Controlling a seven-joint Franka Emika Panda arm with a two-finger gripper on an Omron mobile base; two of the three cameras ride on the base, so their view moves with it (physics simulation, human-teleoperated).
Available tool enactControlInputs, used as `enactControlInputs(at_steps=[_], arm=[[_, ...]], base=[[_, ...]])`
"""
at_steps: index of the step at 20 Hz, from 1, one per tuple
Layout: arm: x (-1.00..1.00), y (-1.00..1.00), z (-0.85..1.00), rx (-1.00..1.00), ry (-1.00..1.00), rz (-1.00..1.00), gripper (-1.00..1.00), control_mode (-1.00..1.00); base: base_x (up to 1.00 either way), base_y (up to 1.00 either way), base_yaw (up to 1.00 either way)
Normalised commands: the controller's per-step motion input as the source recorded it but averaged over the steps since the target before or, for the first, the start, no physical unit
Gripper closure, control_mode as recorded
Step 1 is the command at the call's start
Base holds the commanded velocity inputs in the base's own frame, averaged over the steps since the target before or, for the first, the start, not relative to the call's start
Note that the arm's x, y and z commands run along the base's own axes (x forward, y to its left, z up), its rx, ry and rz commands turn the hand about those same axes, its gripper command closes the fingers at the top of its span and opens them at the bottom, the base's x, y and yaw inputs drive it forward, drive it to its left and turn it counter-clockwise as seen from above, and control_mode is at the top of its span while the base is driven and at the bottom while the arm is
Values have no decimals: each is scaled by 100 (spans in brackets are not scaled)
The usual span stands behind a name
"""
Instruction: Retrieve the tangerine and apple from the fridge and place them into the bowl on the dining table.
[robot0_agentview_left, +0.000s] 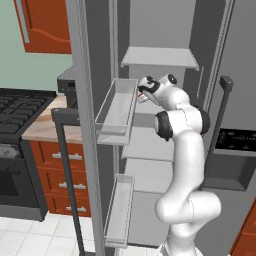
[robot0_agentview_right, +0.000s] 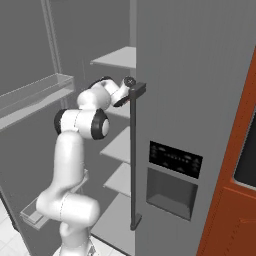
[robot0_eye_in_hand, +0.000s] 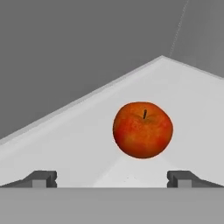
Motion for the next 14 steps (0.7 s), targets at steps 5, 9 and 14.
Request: enactControlInputs(at_steps=[5, 9, 14], arm=[[42, 0, -9, 0, 0, 6, -100, -100], [40, 0, -12, 0, 0, 5, -100, -100], [36, 0, -18, 0, 2, 5, -100, -100]], base=[[0, 0, 0], [0, 0, 0], [0, 0, 0]])
